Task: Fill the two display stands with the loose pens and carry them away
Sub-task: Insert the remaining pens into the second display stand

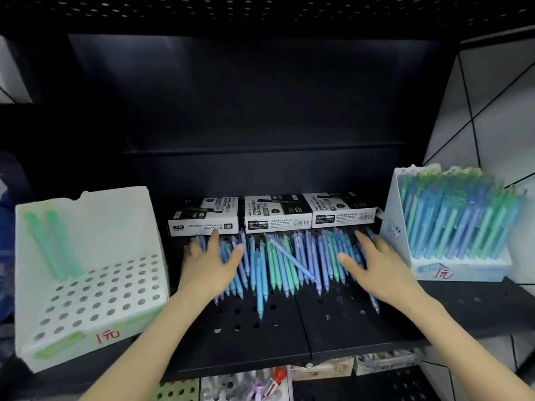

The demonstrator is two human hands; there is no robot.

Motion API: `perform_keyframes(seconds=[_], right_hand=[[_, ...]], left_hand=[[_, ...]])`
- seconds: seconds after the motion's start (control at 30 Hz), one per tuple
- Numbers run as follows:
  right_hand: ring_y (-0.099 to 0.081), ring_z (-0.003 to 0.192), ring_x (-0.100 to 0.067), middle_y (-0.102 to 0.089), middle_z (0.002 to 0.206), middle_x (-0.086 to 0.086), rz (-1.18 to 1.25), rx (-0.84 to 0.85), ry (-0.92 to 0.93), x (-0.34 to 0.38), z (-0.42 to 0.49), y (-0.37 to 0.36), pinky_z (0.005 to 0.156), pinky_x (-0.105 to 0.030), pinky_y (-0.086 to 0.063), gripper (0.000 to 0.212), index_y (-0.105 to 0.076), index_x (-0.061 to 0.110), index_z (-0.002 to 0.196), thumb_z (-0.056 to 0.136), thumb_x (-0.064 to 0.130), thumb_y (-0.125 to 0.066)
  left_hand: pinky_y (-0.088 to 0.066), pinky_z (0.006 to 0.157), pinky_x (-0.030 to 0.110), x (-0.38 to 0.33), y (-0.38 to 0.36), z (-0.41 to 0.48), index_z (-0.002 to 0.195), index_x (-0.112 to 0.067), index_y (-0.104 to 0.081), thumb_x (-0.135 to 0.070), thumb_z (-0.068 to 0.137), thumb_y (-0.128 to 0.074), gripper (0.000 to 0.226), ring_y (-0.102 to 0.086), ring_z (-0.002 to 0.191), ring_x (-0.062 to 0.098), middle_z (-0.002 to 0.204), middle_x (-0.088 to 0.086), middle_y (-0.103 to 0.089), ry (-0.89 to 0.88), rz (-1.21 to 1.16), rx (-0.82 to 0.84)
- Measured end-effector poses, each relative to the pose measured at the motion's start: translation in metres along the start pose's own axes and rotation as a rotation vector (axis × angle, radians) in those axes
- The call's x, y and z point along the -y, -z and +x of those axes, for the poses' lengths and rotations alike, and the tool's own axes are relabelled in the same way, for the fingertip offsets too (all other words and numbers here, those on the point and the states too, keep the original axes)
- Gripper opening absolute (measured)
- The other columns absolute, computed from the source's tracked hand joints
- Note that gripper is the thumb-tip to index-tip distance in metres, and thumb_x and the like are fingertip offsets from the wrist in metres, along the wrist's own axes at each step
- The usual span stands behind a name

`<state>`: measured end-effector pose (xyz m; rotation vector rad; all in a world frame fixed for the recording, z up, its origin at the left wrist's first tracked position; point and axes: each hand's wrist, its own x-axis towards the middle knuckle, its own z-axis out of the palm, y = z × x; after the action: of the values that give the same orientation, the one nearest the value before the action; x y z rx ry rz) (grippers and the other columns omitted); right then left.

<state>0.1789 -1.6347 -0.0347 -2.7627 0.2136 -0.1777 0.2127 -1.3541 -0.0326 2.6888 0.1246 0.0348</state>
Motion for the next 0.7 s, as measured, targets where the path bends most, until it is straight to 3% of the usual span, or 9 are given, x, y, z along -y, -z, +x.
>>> perform_keyframes(seconds=[0.13,0.33,0.5,0.7], right_hand=[[-0.019,0.14,-0.034,-0.017,0.153,-0.018,-0.17,-0.042,-0.024,0.008,0.004,-0.002,0.112,-0.039,-0.019,0.081,-0.009,0.021,0.149,0.086,0.068,-0.03],[-0.035,0.129,-0.038,-0.032,0.144,-0.025,-0.356,-0.089,-0.106,0.019,0.005,-0.005,0.104,-0.04,-0.03,0.086,-0.013,0.014,0.148,0.085,0.072,-0.02],[-0.018,0.139,-0.04,-0.011,0.153,-0.025,-0.314,0.01,-0.149,0.026,0.005,-0.012,0.11,-0.045,-0.021,0.082,-0.006,0.022,0.149,0.084,0.072,-0.009],[-0.014,0.139,-0.039,-0.009,0.155,-0.019,-0.299,0.059,-0.127,0.037,0.008,-0.011,0.109,-0.048,-0.018,0.08,-0.01,0.023,0.149,0.085,0.071,-0.01]], left_hand=[[-0.01,0.117,0.043,-0.003,-0.003,0.0,0.149,-0.029,0.002,-0.073,0.084,-0.022,0.083,0.005,0.144,0.034,0.157,0.01,0.005,-0.011,0.049,0.005],[-0.014,0.117,0.039,-0.015,-0.006,-0.011,0.15,-0.027,-0.004,-0.075,0.081,-0.026,0.087,-0.006,0.145,0.024,0.158,0.002,-0.001,-0.123,0.013,0.021],[-0.007,0.117,0.04,-0.027,-0.013,-0.013,0.149,-0.035,-0.001,-0.078,0.078,-0.024,0.086,0.003,0.145,0.026,0.158,0.005,0.004,-0.127,-0.031,0.06],[0.0,0.115,0.045,-0.042,-0.021,-0.014,0.148,-0.032,0.004,-0.079,0.077,-0.025,0.09,0.015,0.142,0.037,0.156,0.012,0.013,-0.097,0.036,0.097]])
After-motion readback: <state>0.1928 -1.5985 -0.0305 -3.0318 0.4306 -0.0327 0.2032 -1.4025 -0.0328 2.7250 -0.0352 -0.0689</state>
